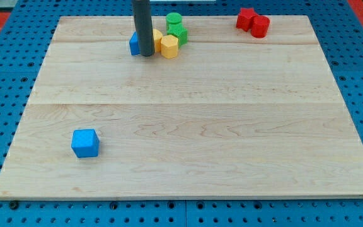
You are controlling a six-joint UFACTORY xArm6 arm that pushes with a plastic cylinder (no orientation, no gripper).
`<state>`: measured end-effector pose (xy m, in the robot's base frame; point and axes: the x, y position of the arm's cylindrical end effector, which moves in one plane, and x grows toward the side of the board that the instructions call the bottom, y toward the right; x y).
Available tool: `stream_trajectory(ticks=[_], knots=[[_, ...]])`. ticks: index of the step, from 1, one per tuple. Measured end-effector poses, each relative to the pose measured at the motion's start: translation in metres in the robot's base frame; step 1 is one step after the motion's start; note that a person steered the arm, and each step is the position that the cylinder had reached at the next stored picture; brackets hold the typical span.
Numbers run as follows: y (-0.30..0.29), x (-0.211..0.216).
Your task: Move the blue cube to the bottom center
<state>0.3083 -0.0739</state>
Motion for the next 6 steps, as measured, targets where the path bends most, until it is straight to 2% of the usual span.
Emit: stream_trajectory(ticks=[1, 2, 3, 4, 5, 6], knots=[[-0.004, 0.013], [0.04, 0.061], [0.053, 0.151], [0.015, 0.253], [-0.067, 0.27], [-0.152, 0.264]])
